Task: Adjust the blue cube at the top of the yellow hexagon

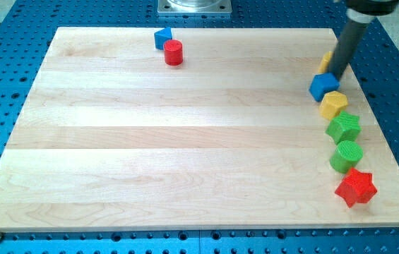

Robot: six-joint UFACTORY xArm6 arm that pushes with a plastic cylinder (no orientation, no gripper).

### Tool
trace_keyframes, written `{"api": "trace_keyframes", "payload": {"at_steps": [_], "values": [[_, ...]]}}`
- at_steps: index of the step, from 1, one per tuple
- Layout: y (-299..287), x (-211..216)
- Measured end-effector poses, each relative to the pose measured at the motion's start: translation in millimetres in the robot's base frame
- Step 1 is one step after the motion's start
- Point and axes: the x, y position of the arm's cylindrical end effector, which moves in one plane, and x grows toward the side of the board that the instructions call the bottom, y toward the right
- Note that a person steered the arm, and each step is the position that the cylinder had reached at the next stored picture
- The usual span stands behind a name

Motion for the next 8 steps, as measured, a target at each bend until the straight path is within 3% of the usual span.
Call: {"api": "trace_keyframes", "payload": {"at_steps": [1, 2, 3, 6, 7, 8], "values": [[40, 1], [100, -47], [50, -81], [-25, -49], [-96, -26], [-104, 38]]}}
